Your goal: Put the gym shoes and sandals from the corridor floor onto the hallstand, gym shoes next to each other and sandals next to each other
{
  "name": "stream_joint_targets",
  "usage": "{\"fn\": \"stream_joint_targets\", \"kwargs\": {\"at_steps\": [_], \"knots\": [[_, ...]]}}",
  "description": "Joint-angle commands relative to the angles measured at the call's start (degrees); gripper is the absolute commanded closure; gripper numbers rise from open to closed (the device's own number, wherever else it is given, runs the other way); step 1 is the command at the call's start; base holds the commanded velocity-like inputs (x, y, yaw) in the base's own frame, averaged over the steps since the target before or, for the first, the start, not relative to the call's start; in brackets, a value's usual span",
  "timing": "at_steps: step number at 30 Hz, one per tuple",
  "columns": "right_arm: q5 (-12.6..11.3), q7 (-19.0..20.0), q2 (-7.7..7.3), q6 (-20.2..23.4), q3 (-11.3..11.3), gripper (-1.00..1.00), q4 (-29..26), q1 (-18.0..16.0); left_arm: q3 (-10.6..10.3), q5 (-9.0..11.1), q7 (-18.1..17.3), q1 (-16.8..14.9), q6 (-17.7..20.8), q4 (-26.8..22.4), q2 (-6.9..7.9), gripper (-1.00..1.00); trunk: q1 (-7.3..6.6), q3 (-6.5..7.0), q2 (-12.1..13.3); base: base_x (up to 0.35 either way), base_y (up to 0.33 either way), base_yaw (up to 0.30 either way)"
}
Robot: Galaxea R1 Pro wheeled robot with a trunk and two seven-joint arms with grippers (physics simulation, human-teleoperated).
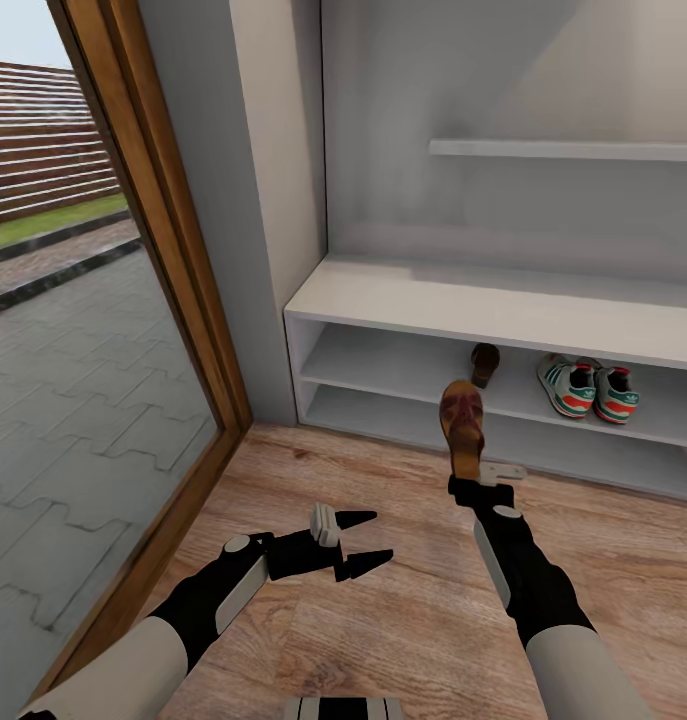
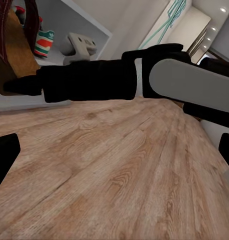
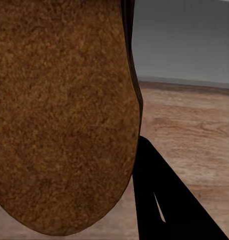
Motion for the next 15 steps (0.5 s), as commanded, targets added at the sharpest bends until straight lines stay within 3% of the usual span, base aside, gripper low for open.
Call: {"fn": "stream_joint_targets", "kwargs": {"at_steps": [1,10,15], "knots": [[-0.1,-0.2,0.04,-0.1,-0.1,1.00,0.0,0.0,-0.3,0.3,0.0,-0.1,-0.5,0.1,0.03,-1.00,-0.01,-0.04,0.0,0.000,0.000,0.000],[-0.1,-0.2,0.04,-0.6,-0.1,1.00,0.1,0.0,-0.3,0.3,-1.4,-0.1,-0.5,0.1,0.03,-1.00,-0.01,-0.04,0.0,0.008,0.000,0.000],[-0.2,-0.2,0.04,-0.6,-0.1,1.00,0.3,0.0,-0.3,0.3,-2.4,-0.1,-0.4,0.1,0.02,-1.00,-0.01,-0.04,0.0,0.242,0.000,0.000]]}}
